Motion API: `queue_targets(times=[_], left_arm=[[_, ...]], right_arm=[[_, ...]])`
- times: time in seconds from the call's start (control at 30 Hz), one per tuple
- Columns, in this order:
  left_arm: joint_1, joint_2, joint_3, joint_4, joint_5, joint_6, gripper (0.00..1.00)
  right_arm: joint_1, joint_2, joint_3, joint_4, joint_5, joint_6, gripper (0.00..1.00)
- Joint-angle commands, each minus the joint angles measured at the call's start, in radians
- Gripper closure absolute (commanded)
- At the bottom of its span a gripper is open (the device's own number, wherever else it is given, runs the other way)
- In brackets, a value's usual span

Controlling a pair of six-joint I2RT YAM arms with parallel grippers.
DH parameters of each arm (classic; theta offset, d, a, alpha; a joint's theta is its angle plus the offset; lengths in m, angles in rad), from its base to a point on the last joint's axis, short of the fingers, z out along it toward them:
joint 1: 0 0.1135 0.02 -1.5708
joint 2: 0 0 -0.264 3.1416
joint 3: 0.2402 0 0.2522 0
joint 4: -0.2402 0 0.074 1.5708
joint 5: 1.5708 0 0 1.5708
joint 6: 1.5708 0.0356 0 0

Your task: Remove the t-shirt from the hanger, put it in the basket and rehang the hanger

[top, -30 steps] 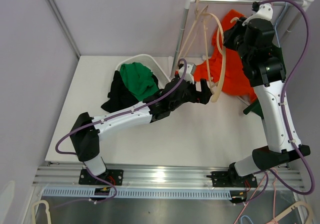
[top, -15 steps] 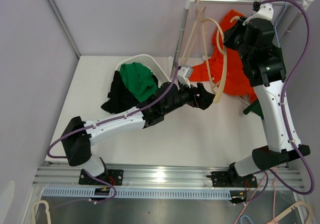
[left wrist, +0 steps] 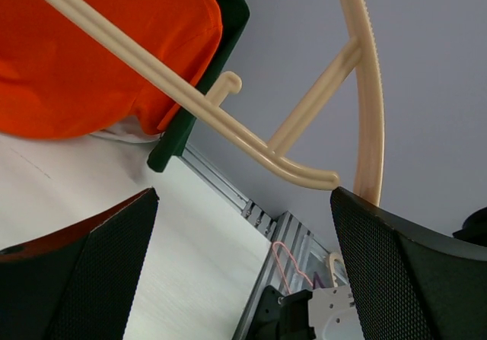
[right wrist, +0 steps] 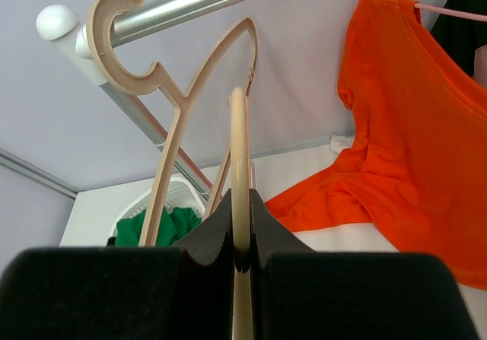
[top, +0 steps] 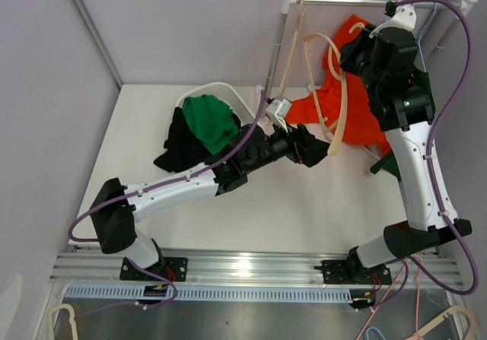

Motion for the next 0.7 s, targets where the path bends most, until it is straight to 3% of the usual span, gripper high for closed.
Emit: queue_targets(times=[0.0, 0.43, 0.53, 0.67], left_arm=[[-0.012, -0.025, 0.059, 0.051, 0.037, -0.033, 0.00], [-0.049, 0.025, 0.264, -0.068, 0.038, 0.014, 0.00], [-0.047, 0.022, 0.241, -0.091, 0.041, 0.026, 0.00], [-0.051, -0.017, 0.102, -0.078, 0.040, 0.026, 0.00]], right_arm=[[0.006, -0.023, -0.009, 0.074, 0.014, 0.010, 1.00], [0.006, -0.069, -0.144, 0.215, 0.037, -0.022, 1.00], [0.006, -0.062, -0.140, 0.237, 0.033, -0.042, 1.00], [-0.003, -0.033, -0.097, 0.253, 0.020, -0.084, 1.00]])
